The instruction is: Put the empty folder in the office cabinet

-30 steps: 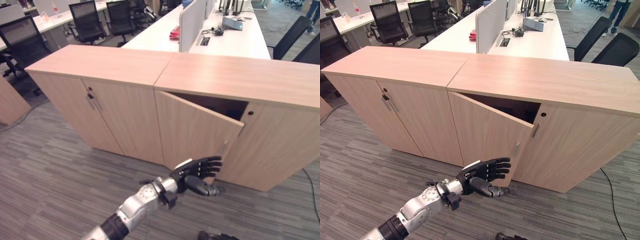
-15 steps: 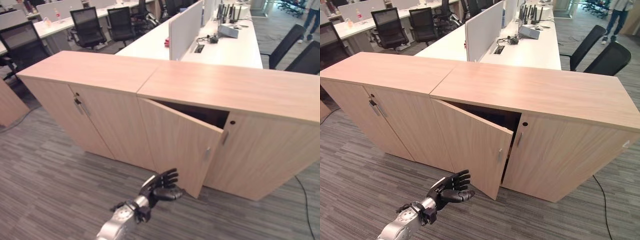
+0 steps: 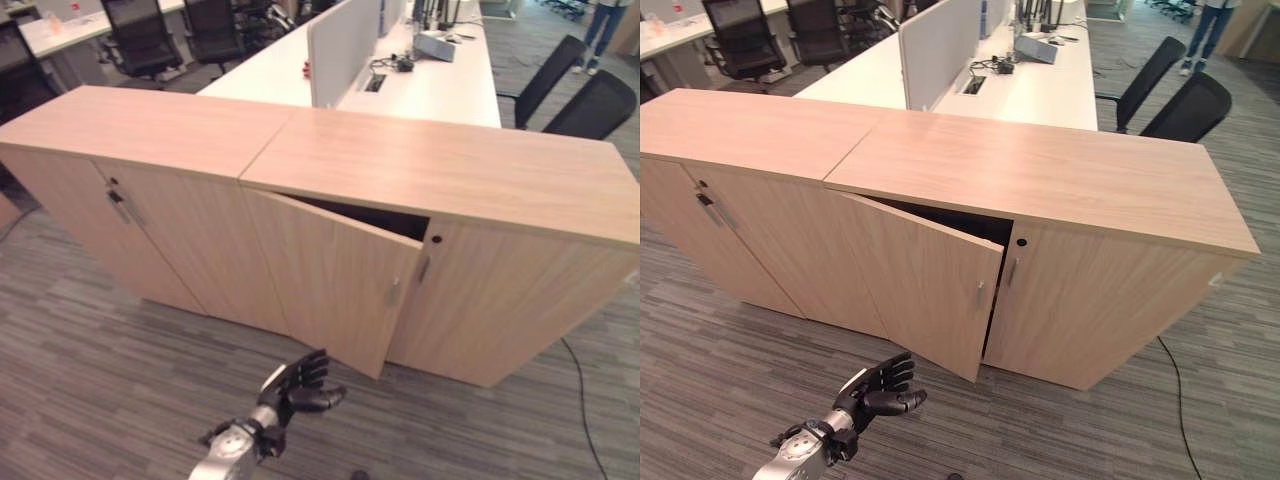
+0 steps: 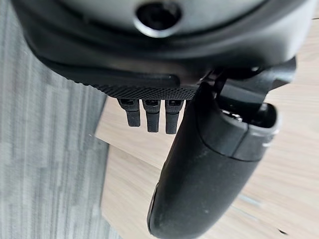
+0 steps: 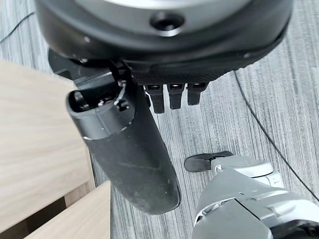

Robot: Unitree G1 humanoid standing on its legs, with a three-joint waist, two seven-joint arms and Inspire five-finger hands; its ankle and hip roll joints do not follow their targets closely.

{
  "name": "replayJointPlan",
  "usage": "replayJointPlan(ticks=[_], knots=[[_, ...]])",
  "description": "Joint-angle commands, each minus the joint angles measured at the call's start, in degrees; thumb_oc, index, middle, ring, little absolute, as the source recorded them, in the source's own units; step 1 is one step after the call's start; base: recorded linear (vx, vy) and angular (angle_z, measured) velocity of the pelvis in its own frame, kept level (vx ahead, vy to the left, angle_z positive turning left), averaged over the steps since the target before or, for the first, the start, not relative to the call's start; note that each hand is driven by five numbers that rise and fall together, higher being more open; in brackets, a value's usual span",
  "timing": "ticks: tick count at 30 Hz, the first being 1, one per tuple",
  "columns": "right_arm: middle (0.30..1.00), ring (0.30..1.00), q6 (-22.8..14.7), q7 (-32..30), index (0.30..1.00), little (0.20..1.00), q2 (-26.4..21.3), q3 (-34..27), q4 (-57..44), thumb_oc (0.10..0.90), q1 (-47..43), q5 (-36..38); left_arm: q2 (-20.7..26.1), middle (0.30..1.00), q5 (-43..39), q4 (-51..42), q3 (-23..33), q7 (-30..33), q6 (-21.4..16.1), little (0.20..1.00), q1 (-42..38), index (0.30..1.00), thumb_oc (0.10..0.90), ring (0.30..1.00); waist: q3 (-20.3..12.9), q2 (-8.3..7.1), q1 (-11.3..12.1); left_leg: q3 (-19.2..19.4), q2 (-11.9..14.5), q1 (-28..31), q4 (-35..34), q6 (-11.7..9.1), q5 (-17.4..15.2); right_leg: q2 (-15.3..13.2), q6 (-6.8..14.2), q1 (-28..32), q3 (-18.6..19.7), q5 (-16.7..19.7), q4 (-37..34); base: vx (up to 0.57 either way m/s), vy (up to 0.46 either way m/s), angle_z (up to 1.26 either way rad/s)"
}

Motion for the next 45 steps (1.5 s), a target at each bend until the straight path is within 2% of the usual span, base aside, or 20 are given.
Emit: replayJointPlan(ticks=[1,4,5,7,9,10,11,12,13,14,16,18,20,24,29,33,34,35,39,45], knots=[[0.900,0.900,-0.90,-0.25,0.900,0.900,0.07,0.01,0.95,0.800,-2.03,0.76,-0.83,0.900,-0.93,-3.28,3.69,0.45,-7.36,0.900,-1.95,0.900,0.800,0.900,-1.75,0.15,1.16,0.76,-1.21,2.44,-2.11,2.45,-5.32,-0.77,9.06,0.96,0.35,-4.30,0.34,0.06,0.125,-0.11],[0.900,0.900,-0.88,0.43,0.900,0.900,0.48,0.00,1.13,0.800,-1.93,0.59,-0.92,0.900,-4.30,-0.18,3.21,-0.92,-7.57,0.900,-3.02,0.900,0.800,0.900,-2.75,0.99,0.19,1.70,-0.91,4.74,-8.57,2.81,-3.38,-1.16,9.48,0.37,0.65,-4.14,0.34,0.05,0.144,-0.14],[0.900,0.900,-0.87,0.56,0.900,0.900,0.66,0.19,1.19,0.800,-2.20,0.64,-1.38,0.900,-6.22,3.85,3.25,-0.97,-7.80,0.900,-4.20,0.900,0.800,0.900,-3.20,1.48,-0.26,1.66,-0.84,5.59,-11.74,3.03,-2.14,-1.21,9.70,-0.03,1.21,-4.03,0.34,0.03,0.107,-0.37],[0.900,0.900,-0.87,0.56,0.900,0.900,0.65,0.18,1.19,0.800,-2.22,0.64,-1.39,0.900,-6.22,3.92,3.24,-0.98,-7.84,0.900,-4.25,0.900,0.800,0.900,-3.18,1.49,-0.22,1.69,-0.83,5.70,-11.94,3.03,-2.04,-1.21,9.70,-0.02,1.24,-4.03,0.34,0.02,0.070,-0.34],[0.900,0.900,-1.14,0.96,0.900,0.900,1.52,0.77,1.30,0.800,-2.37,1.22,-2.78,0.900,-7.22,13.46,3.08,-0.97,-8.51,0.900,-6.99,0.900,0.800,0.900,-4.27,2.04,-0.85,2.42,-0.71,7.38,-16.10,3.20,-0.47,-1.10,10.08,-0.29,1.67,-4.14,0.34,0.07,0.121,-0.11],[0.900,0.900,-1.07,0.95,0.900,0.900,1.74,1.10,1.78,0.800,-2.53,1.46,-4.20,0.900,-5.83,24.04,3.21,-0.75,-8.31,0.900,-8.76,0.900,0.800,0.900,-5.11,2.07,-1.30,2.98,-0.66,7.52,-16.10,3.29,-0.72,-1.12,10.19,-0.21,1.88,-4.44,0.34,0.06,0.082,-0.11],[0.900,0.900,-1.07,0.95,0.900,0.900,1.72,1.09,1.79,0.800,-2.55,1.46,-4.24,0.900,-5.83,24.15,3.21,-0.77,-8.38,0.900,-8.84,0.900,0.800,0.900,-5.08,2.08,-1.28,3.00,-0.66,7.53,-16.10,3.29,-0.73,-1.12,10.19,-0.20,1.90,-4.44,0.34,0.06,0.062,-0.11],[0.900,0.900,-1.15,0.94,0.900,0.900,1.77,1.15,1.95,0.800,-2.42,1.49,-4.61,0.900,-5.05,28.18,3.35,-0.35,-8.47,0.900,-9.48,0.900,0.800,0.900,-5.37,2.02,-1.40,3.18,-0.62,7.66,-16.10,3.31,-0.82,-1.12,10.23,-0.11,1.98,-4.51,0.34,0.07,0.049,-0.18],[0.900,0.900,-1.30,0.72,0.900,0.900,2.05,1.64,2.21,0.800,-2.32,1.38,-5.36,0.900,-0.08,39.88,3.94,1.79,-8.92,0.900,-11.09,0.900,0.800,0.900,-5.99,1.75,-1.59,3.53,-0.68,8.05,-16.10,3.48,-0.96,-1.18,10.31,0.13,2.22,-4.52,0.34,0.07,0.049,-0.14],[0.900,0.900,-1.31,0.72,0.900,0.900,2.04,1.63,2.21,0.800,-2.34,1.38,-5.38,0.900,-0.08,39.97,3.94,1.78,-8.98,0.900,-11.16,0.900,0.800,0.900,-5.95,1.76,-1.58,3.54,-0.68,8.08,-16.10,3.48,-0.97,-1.18,10.31,0.15,2.23,-4.53,0.34,0.07,0.054,-0.14],[0.900,0.900,-1.67,0.25,0.900,0.900,1.81,2.58,2.35,0.800,-2.48,0.33,-5.52,0.900,7.65,50.88,3.43,4.26,-8.87,0.900,-12.31,0.900,0.800,0.900,-6.40,1.51,-1.69,3.70,-0.80,8.22,-16.10,3.60,-1.06,-1.23,10.33,0.25,2.49,-4.42,0.34,0.04,0.047,-0.06],[0.900,0.900,-2.22,-0.14,0.900,0.900,1.17,5.08,1.80,0.800,-2.09,-3.42,-4.54,0.900,16.05,56.79,2.83,5.69,-8.48,0.900,-11.02,0.900,0.800,0.900,-6.82,1.39,-1.60,4.16,-0.83,8.41,-16.10,3.74,-1.36,-1.45,10.51,0.31,2.74,-4.31,0.34,0.07,0.075,0.00],[0.900,0.900,-2.63,0.19,0.900,0.900,1.14,7.31,0.54,0.800,-1.14,-5.84,-3.65,0.900,16.49,55.75,3.08,4.66,-9.38,0.900,-9.08,0.900,0.800,0.900,-6.47,1.54,-1.49,4.41,-0.91,7.96,-16.10,3.90,-1.25,-1.63,10.73,-0.35,2.84,-3.79,0.34,0.02,0.063,0.02],[0.900,0.900,-2.61,-0.08,0.900,0.900,1.04,6.92,1.02,0.800,-0.63,-6.29,-3.05,0.900,16.74,57.15,4.62,5.95,-9.14,0.900,-7.74,0.900,0.800,0.900,-6.26,1.64,-1.37,4.49,-1.12,7.59,-16.10,4.17,-1.19,-1.81,10.86,-0.76,2.73,-3.42,0.34,-0.02,0.045,-0.02],[0.900,0.900,-2.22,0.01,0.900,0.900,0.84,6.53,1.16,0.800,-0.49,-6.90,-4.71,0.900,9.22,59.64,10.32,4.49,-7.88,0.900,-6.54,0.900,0.800,0.900,-6.83,1.62,-1.09,4.48,-1.28,7.99,-16.10,4.36,-1.48,-1.96,10.99,-0.32,2.56,-3.74,0.34,0.00,0.000,0.00],[0.900,0.900,-2.33,-0.76,0.900,0.900,1.95,8.13,0.42,0.800,-0.71,-7.51,-5.55,0.900,15.20,55.72,3.33,6.01,-9.76,0.900,-8.57,0.900,0.800,0.900,-7.14,1.81,-1.51,4.67,-1.23,8.12,-16.10,4.45,-1.67,-2.02,11.03,-0.40,3.01,-3.67,0.34,0.00,0.007,0.02],[0.900,0.900,-2.33,-0.76,0.900,0.900,1.95,8.12,0.41,0.800,-0.70,-7.52,-5.56,0.900,15.20,55.72,3.32,6.01,-9.76,0.900,-8.57,0.900,0.800,0.900,-7.13,1.81,-1.49,4.68,-1.23,8.14,-16.10,4.45,-1.68,-2.02,11.03,-0.39,3.02,-3.68,0.34,-0.04,0.018,-0.03],[0.900,0.900,-2.66,-1.06,0.900,0.900,2.25,9.17,-0.12,0.800,-0.46,-7.96,-5.22,0.900,20.05,51.61,-2.26,6.64,-10.78,0.900,-10.45,0.900,0.800,0.900,-7.11,2.08,-2.15,4.92,-1.19,8.16,-16.10,4.50,-1.86,-2.05,11.18,-0.55,3.43,-3.53,0.34,-0.03,0.015,-0.05],[0.900,0.900,-2.89,-1.24,0.900,0.900,1.83,9.95,-0.44,0.800,-0.69,-8.75,-4.62,0.900,22.68,49.66,-5.43,6.82,-10.99,0.900,-12.29,0.900,0.800,0.900,-7.18,2.46,-2.86,5.41,-1.12,8.18,-16.10,4.51,-2.12,-2.00,11.27,-0.76,3.88,-3.53,0.34,-0.03,0.018,-0.07],[0.900,0.900,-2.80,-1.60,0.900,0.900,1.34,9.52,0.28,0.800,-1.10,-8.62,-4.95,0.900,21.45,50.48,-4.59,7.33,-10.84,0.900,-13.04,0.900,0.800,0.900,-7.85,2.68,-3.25,5.87,-1.00,8.51,-16.10,4.54,-2.43,-1.98,11.20,-0.62,4.27,-3.59,0.34,0.00,0.010,-0.10]])
